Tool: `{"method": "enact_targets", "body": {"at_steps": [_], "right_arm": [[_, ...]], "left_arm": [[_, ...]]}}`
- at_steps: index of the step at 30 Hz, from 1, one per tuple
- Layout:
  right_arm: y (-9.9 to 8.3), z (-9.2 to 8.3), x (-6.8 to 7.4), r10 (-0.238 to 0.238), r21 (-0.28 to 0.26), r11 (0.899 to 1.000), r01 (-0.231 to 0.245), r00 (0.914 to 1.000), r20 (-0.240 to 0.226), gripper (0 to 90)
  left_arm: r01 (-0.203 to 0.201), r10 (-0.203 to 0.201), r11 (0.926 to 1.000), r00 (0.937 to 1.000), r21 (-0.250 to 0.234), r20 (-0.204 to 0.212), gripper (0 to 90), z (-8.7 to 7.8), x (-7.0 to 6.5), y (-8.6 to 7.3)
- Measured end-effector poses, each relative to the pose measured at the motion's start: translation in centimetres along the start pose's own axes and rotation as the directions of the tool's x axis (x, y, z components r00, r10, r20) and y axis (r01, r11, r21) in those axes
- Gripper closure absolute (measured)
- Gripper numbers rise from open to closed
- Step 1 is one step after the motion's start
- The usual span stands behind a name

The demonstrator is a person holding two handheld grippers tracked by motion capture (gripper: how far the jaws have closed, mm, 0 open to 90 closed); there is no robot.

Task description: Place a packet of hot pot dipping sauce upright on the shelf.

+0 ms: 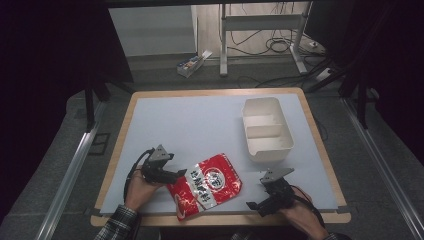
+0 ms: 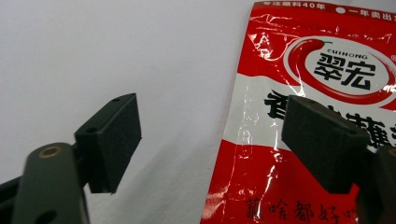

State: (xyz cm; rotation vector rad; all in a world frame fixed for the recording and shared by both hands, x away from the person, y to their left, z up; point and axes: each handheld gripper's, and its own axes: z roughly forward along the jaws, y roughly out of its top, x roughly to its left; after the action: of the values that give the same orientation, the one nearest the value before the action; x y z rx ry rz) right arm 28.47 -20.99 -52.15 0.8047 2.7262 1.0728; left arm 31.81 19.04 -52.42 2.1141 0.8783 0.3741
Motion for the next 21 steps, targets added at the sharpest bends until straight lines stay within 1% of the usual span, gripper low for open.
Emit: {"method": "enact_targets", "body": {"at_steps": [6,8,11,13,15,19,21], "right_arm": [[0.4,1.0,0.4,-0.024,0.011,1.000,0.024,0.9992,-0.033,0.5],[0.6,1.3,0.5,-0.028,0.014,0.999,0.029,0.9986,-0.046,0.6],[0.8,1.6,0.6,-0.031,0.011,0.999,0.032,0.9977,-0.061,0.7],[0.9,1.8,0.7,-0.030,0.007,0.999,0.031,0.9973,-0.066,0.7],[1.1,2.0,0.7,-0.025,0.001,1.000,0.025,0.9967,-0.077,0.7],[1.4,2.3,0.7,-0.023,-0.008,1.000,0.022,0.9951,-0.096,0.8],[1.6,2.6,0.7,-0.027,-0.009,1.000,0.026,0.9947,-0.100,0.6]], "left_arm": [[0.012,-0.012,0.9998,0.9997,-0.013,-0.023,12.2,-0.4,-0.1,-0.1],[0.014,-0.014,0.9997,0.9997,-0.019,-0.022,9.9,-0.5,-0.3,-0.2],[0.007,-0.007,0.9996,0.9997,-0.026,-0.024,8.2,-0.7,-0.6,-0.2],[-0.010,0.009,0.9998,0.9995,-0.020,-0.029,7.5,-0.8,-0.8,-0.2],[-0.025,0.025,0.9996,0.9987,-0.012,-0.044,6.5,-0.9,-1.0,-0.2],[-0.035,0.034,0.9994,0.9976,-0.008,-0.060,4.4,-1.0,-1.4,-0.3],[-0.037,0.036,0.9993,0.9974,-0.010,-0.062,3.5,-1.0,-1.4,-0.3]]}}
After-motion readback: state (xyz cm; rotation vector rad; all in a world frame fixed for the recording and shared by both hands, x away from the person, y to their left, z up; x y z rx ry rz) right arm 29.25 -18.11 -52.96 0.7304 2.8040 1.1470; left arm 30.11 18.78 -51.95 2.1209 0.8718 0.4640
